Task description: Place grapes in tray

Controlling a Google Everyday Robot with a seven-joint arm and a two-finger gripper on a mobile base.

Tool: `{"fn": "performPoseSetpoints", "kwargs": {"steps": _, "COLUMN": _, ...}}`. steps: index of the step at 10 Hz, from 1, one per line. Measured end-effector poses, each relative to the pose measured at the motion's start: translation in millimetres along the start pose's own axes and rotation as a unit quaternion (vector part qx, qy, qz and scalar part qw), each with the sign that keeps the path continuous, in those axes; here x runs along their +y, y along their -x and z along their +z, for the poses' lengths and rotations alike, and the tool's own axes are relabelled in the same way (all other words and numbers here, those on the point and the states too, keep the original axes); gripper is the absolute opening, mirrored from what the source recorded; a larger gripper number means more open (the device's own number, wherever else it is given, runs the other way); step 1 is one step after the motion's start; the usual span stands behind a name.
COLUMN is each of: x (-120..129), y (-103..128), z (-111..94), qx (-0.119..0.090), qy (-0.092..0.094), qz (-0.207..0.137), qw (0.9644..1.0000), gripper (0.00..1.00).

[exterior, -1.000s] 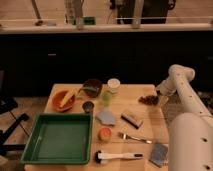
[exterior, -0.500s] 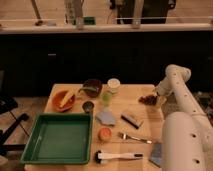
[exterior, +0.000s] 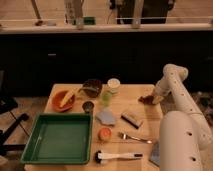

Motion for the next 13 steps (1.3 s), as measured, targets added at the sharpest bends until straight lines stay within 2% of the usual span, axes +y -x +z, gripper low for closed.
{"fn": "performPoseSetpoints", "kwargs": {"steps": 2, "x": 0, "y": 1, "z": -1, "qx": -0.001, "qy": -0.001, "qz": -0.004, "qw": 1.0, "gripper": 0.0}}
{"fn": "performPoseSetpoints", "kwargs": {"steps": 6, "x": -2, "y": 22, "z": -20, "qx": -0.001, "qy": -0.029, "qz": -0.049, "qw": 0.9984, "gripper": 0.0}}
{"fn": "performPoseSetpoints", "kwargs": {"steps": 9, "x": -1, "y": 38, "z": -35, "qx": -0.006, "qy": -0.049, "qz": -0.083, "qw": 0.9954, "gripper": 0.0}}
{"fn": "performPoseSetpoints", "kwargs": {"steps": 12, "x": 3, "y": 54, "z": -55, "qx": -0.016, "qy": -0.069, "qz": -0.121, "qw": 0.9901, "gripper": 0.0}}
{"fn": "performPoseSetpoints", "kwargs": {"steps": 13, "x": 5, "y": 64, "z": -65, "qx": -0.023, "qy": -0.077, "qz": -0.137, "qw": 0.9874, "gripper": 0.0}}
